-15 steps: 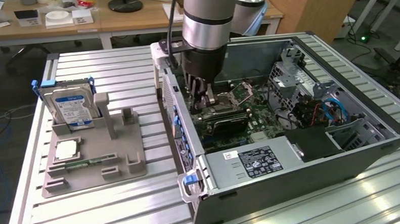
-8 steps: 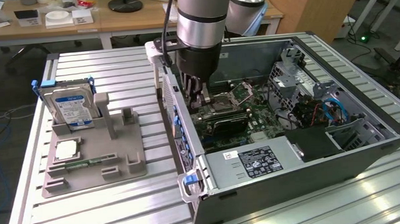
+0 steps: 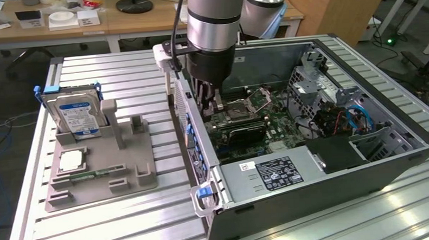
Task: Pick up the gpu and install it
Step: 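Press down on the gpu until it lock into place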
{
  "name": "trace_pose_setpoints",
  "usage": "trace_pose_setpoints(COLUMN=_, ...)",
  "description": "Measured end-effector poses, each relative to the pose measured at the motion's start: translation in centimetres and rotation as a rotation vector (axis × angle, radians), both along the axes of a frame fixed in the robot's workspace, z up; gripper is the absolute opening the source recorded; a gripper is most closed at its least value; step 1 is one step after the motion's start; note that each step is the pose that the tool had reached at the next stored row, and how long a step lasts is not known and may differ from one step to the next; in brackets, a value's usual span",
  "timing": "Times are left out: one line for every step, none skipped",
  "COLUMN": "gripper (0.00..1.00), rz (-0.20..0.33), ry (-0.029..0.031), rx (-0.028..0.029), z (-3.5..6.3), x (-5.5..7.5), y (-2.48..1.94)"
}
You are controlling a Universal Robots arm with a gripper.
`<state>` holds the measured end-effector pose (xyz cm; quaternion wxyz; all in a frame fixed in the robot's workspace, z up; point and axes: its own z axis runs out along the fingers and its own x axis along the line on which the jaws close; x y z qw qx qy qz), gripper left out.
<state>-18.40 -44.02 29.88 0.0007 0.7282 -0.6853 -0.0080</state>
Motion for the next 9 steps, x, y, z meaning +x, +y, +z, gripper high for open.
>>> trace_pose_setpoints(gripper=0.1, rz=0.0, ry=0.0, rx=0.0001, z=0.0, x=0.0, y=0.0)
trace_pose_setpoints(gripper=0.1, rz=0.0, ry=0.0001, rx=0.0, z=0.0, x=-0.01, y=-0.01)
trace_pose_setpoints(gripper=0.1, rz=0.0, ry=0.0001, rx=0.0, z=0.0, x=-0.03, y=-0.04)
trace_pose_setpoints(gripper=0.1, rz=0.0, ry=0.0001, rx=0.0, z=0.0, x=-0.03, y=-0.09)
trace_pose_setpoints(gripper=0.1, rz=0.0, ry=0.0001, rx=0.0, z=0.0, x=-0.03, y=-0.16)
trace_pose_setpoints(gripper=0.1, rz=0.0, ry=0.0002, rx=-0.0001, z=0.0, x=-0.02, y=-0.23)
trace_pose_setpoints(gripper=0.1, rz=0.0, ry=0.0001, rx=0.0, z=0.0, x=-0.03, y=-0.27)
trace_pose_setpoints(gripper=0.1, rz=0.0, ry=0.0001, rx=0.0001, z=0.0, x=-0.02, y=-0.31)
trace_pose_setpoints(gripper=0.1, rz=0.0, ry=0.0001, rx=0.0001, z=0.0, x=-0.03, y=-0.32)
